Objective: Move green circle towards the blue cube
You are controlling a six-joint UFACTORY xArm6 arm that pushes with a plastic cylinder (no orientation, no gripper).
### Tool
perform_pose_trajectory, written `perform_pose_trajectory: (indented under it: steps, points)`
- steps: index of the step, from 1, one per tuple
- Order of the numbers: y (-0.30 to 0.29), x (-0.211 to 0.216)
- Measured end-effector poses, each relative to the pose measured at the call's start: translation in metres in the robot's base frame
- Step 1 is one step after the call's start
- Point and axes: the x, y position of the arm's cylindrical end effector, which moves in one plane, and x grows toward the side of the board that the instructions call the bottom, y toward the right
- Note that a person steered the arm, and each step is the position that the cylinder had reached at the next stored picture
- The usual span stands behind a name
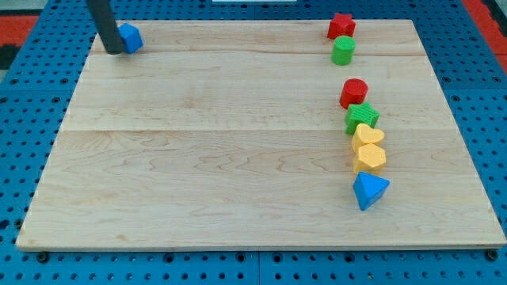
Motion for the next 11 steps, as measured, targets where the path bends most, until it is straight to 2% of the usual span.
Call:
perform_pose_trajectory:
  steps: [1, 3, 4, 5, 6, 7, 8, 9, 10, 11]
  points:
    - [0.027, 0.021]
    - [0.31, 0.048]
    - [0.427, 0.048]
    - [0.474, 0.023]
    - [0.386, 0.007]
    - [0.285, 0.01]
    - [0.27, -0.002]
    - [0.199, -0.004]
    - [0.091, -0.004]
    - [0.14, -0.004]
